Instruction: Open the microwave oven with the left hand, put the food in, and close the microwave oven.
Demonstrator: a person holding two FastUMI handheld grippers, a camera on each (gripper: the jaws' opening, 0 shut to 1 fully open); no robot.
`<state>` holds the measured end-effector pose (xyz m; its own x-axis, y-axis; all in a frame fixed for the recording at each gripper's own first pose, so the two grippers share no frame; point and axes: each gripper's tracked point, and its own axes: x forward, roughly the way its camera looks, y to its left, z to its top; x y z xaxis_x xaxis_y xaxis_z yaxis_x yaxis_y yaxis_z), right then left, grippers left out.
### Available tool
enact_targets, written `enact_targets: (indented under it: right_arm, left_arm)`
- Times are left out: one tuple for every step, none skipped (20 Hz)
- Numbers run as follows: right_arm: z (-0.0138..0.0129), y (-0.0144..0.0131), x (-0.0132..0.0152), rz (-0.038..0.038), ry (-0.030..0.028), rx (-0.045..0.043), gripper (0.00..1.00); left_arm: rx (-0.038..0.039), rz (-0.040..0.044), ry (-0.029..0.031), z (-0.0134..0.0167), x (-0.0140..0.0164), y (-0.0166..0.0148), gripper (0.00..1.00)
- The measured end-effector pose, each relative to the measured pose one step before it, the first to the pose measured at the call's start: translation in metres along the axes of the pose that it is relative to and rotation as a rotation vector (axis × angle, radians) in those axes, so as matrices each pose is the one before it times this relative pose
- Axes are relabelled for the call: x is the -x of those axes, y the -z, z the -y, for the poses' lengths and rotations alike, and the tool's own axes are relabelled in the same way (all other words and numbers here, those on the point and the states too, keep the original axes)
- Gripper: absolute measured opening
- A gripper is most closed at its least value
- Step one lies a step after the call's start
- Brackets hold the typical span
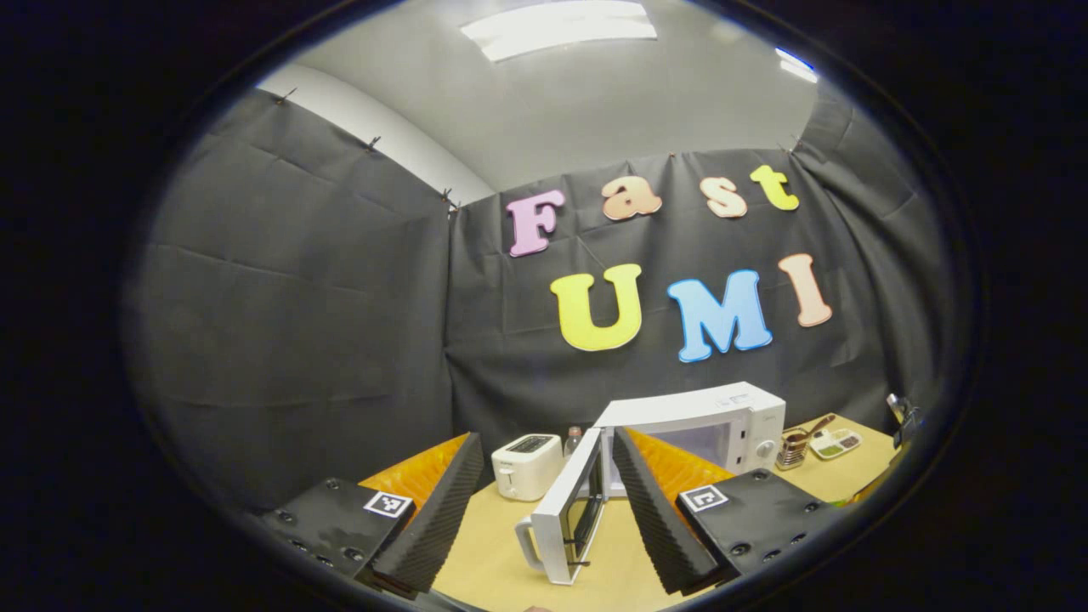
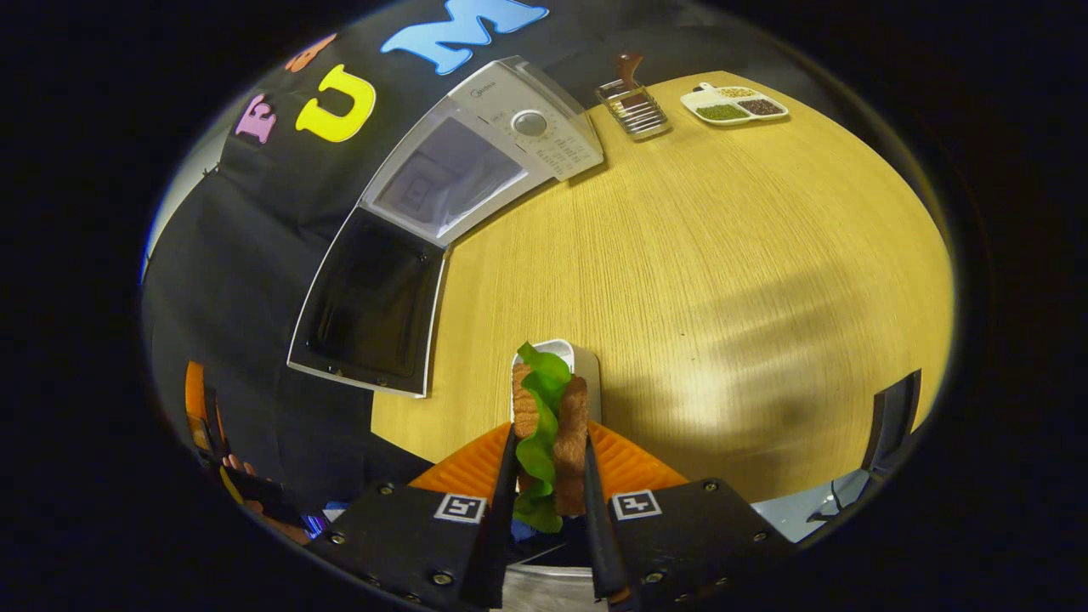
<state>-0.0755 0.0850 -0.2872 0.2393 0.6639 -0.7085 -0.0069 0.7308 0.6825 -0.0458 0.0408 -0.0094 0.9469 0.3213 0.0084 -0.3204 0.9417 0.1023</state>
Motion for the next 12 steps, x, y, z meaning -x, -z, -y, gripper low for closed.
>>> enact_targets:
  right_arm:
    - [-0.00183,-0.00388,0.00278,0.00640,-0.00789,0.00852,0.39]
    - [-0.00295,-0.00311,0.00449,0.01158,-0.00924,0.00774,0.39]
    - [-0.00312,-0.00421,0.00353,0.01505,-0.01025,0.00319,0.39]
    - [-0.00355,-0.00638,0.00275,0.01453,-0.01152,0.00153,0.39]
    - [-0.00415,-0.00617,0.00200,0.01631,-0.01182,-0.00208,0.39]
    - [-0.00489,-0.00442,0.00254,0.01386,-0.01064,-0.00219,0.39]
    - [-0.00498,-0.00699,0.00072,0.01334,-0.00960,-0.00306,0.39]
    - [-0.00535,-0.00596,0.00057,0.01488,-0.00812,-0.00324,0.39]
    - [-0.00496,-0.00682,-0.00118,0.01291,-0.00866,-0.00111,0.39]
    - [-0.00616,-0.00550,-0.00009,0.01262,-0.00616,-0.00161,0.39]
    - [-0.00551,-0.00633,-0.00265,0.01207,-0.00521,0.00018,0.39]
    - [-0.00633,-0.00604,-0.00324,0.01360,-0.00425,0.00217,0.39]
  left_arm:
    - [0.00433,0.00280,-0.00341,0.00012,0.00174,-0.00097,0.98]
    - [0.00524,0.00319,0.00212,0.00198,0.00145,-0.00216,0.97]
    - [0.00037,0.00019,0.00428,0.00181,-0.00060,-0.00153,0.98]
    - [-0.00609,0.00046,0.00171,0.00135,-0.00244,0.00097,0.98]
    - [-0.00771,0.00260,0.00040,-0.00005,-0.00323,-0.00144,0.98]
    - [-0.00382,0.00638,0.00321,0.00067,-0.00272,-0.00331,0.99]
    - [-0.00127,0.00635,0.00495,0.00055,-0.00336,-0.00243,0.99]
    - [-0.00095,0.00296,0.00661,0.00109,-0.00395,-0.00103,0.99]
    - [-0.00127,0.00206,0.00536,-0.00040,-0.00419,0.00021,0.99]
    - [-0.00033,0.00142,0.00489,-0.00091,-0.00597,0.00173,0.99]
    - [0.00273,-0.00031,0.00712,-0.00039,-0.00638,0.00229,0.99]
    - [0.00645,0.00088,0.00783,-0.00020,-0.00838,0.00172,0.99]
